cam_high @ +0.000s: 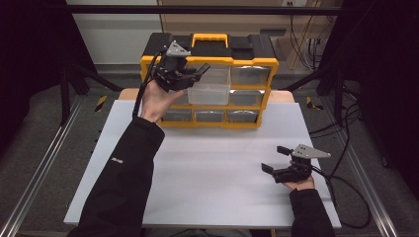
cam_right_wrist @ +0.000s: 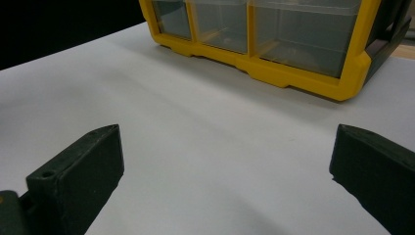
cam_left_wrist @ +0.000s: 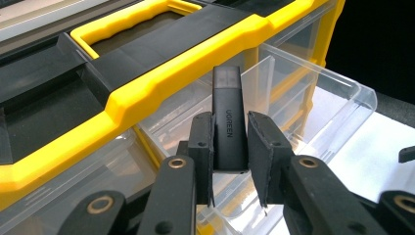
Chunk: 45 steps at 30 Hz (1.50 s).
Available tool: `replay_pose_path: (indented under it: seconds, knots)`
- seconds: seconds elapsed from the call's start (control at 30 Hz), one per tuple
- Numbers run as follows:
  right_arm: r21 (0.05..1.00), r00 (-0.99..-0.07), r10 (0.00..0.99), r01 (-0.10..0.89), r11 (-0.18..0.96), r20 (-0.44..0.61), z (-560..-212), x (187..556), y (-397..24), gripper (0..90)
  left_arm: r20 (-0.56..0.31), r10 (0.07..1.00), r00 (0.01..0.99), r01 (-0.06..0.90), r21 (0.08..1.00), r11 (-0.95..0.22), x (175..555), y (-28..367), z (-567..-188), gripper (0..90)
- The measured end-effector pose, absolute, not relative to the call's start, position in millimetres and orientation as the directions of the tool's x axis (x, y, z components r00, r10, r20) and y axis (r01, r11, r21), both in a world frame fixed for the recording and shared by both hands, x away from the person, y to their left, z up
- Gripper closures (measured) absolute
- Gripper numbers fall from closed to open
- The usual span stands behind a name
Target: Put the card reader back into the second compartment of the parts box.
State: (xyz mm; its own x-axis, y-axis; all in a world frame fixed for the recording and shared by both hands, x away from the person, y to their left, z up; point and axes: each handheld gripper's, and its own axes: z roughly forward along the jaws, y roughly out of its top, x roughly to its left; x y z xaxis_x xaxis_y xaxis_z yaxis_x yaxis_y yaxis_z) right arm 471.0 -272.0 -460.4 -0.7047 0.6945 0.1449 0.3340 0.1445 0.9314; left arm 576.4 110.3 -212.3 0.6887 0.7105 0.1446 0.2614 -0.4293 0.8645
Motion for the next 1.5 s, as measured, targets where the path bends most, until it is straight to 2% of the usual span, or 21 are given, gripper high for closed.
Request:
replay_pose_path:
  seconds: [0.6,0.7,1.0,1.5]
  knots:
    - [0.933,-0.704,0.695,0.331,0.144,0.143,-460,471,-272,0.2,0.144,0.721,0.678,0.273,0.861,-0.429,578,110,-216,69.7]
    - [0.932,-0.705,0.695,0.332,0.145,0.143,-461,471,-272,0.2,0.135,0.723,0.678,0.264,0.873,-0.41,576,113,-213,65.7]
    - [0.931,-0.704,0.695,0.335,0.144,0.146,-461,471,-272,0.2,0.152,0.745,0.65,0.224,0.898,-0.379,566,119,-209,43.8]
    - [0.93,-0.703,0.696,0.337,0.147,0.145,-461,471,-272,0.2,0.083,0.719,0.69,0.201,0.932,-0.3,548,132,-211,13.3]
